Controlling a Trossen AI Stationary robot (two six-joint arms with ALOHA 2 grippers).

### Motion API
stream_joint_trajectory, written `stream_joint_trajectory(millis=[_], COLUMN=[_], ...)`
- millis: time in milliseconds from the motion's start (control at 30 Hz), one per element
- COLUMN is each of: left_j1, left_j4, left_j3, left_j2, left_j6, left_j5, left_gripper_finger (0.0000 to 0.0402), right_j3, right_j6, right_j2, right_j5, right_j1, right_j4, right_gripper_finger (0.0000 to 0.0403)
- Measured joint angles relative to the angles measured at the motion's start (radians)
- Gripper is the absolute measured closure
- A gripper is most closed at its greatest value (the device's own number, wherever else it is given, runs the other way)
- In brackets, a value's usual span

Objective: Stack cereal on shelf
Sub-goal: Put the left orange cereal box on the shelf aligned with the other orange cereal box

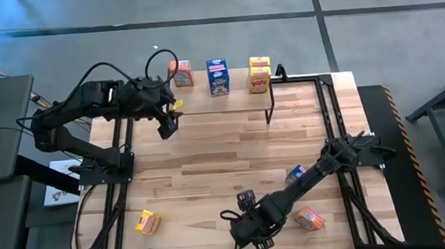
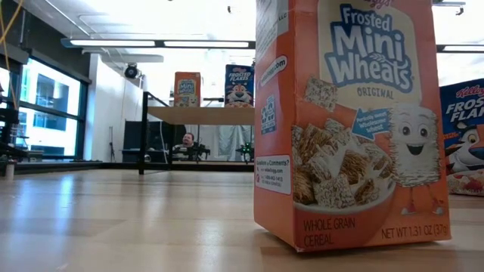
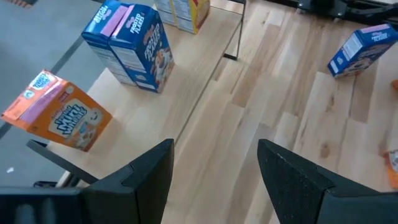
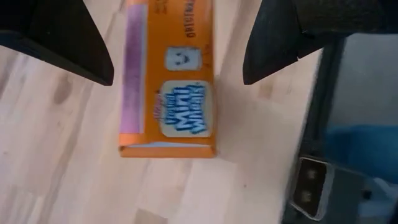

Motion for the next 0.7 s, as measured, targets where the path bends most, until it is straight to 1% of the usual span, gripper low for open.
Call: stream_joint_trajectory(millis=[167,567,700], left_j1=[0.017,0.017,0.017], left_j4=[0.000,0.000,-0.003], left_j3=[0.000,0.000,0.000], left_j2=[0.000,0.000,0.000], left_j6=[0.000,-0.002,-0.008], left_j5=[0.001,0.013,0.029], left_gripper_finger=[0.0179,0.0178,0.0169], right_j3=[0.000,0.000,0.000], right_j6=[0.007,-0.009,-0.035], right_j2=[0.000,0.000,0.000], right_j5=[0.034,0.025,0.023], right_j1=[0.000,0.000,-0.003], right_j4=[-0.015,-0.039,-0.040], right_gripper_finger=[0.0059,0.0121,0.0142])
